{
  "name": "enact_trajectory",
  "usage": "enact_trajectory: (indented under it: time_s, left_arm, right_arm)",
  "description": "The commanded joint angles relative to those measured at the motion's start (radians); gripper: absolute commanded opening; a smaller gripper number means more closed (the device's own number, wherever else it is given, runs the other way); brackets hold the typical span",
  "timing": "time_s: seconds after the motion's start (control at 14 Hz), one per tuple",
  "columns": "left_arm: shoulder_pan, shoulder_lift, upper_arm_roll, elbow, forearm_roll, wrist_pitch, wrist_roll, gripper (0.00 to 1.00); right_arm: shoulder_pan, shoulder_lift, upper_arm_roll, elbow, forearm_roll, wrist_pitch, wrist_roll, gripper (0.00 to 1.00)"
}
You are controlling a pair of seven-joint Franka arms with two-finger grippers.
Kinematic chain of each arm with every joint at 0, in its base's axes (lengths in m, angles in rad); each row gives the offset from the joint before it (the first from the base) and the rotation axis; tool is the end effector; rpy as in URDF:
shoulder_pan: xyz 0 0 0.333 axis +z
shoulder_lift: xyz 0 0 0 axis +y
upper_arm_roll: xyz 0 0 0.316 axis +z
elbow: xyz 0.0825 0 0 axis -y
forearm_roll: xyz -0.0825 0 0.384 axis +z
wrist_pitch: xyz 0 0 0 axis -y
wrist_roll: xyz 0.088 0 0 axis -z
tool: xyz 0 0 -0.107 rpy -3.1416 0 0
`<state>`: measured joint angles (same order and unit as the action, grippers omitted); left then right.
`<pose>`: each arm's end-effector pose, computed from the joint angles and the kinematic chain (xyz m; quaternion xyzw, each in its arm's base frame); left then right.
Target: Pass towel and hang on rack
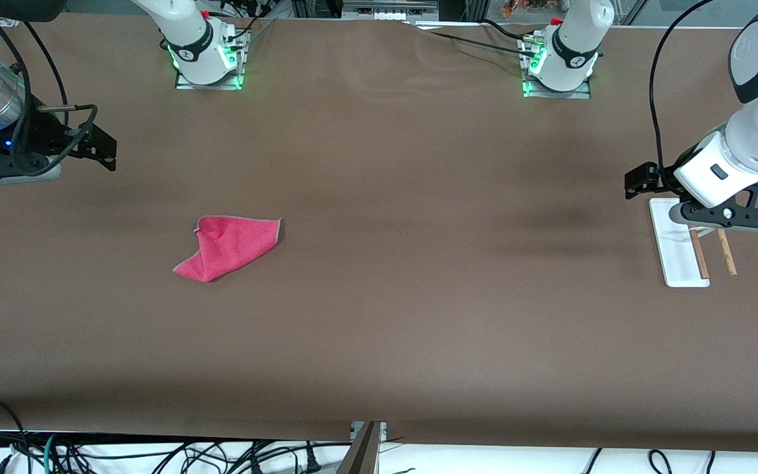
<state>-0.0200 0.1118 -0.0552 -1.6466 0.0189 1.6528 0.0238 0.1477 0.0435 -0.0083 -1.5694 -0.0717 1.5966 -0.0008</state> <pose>0.5847 -0.0407 0.5317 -0.9973 0.0507 0.0525 0.0076 0.5651 0.0718 0.6032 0.9968 0.0712 -0.0056 0.0365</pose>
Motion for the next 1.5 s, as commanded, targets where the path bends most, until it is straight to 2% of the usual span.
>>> enact_trajectory:
  time_s: [0.0, 0.28, 0.5, 1.42]
  left_arm:
    - [-0.001, 0.011, 0.003, 0.024, -0.01, -0.005, 0.005, 1.0]
    - [-0.011, 0.016, 0.001, 0.024, -0.007, -0.013, 0.001, 1.0]
    - [-0.011, 0.035, 0.001, 0.054, -0.005, -0.016, 0.01, 1.0]
    - [-0.011, 0.04, 0.001, 0.056, -0.004, -0.061, 0.015, 1.0]
  right_arm:
    - [-0.002, 0.009, 0.002, 0.026, 0.0, -0.02, 0.005, 1.0]
    - [-0.005, 0.007, -0.005, 0.026, 0.058, -0.041, 0.008, 1.0]
    - [-0.005, 0.006, -0.004, 0.026, 0.059, -0.046, 0.01, 1.0]
    - [-0.007, 0.007, -0.006, 0.026, 0.059, -0.047, 0.01, 1.0]
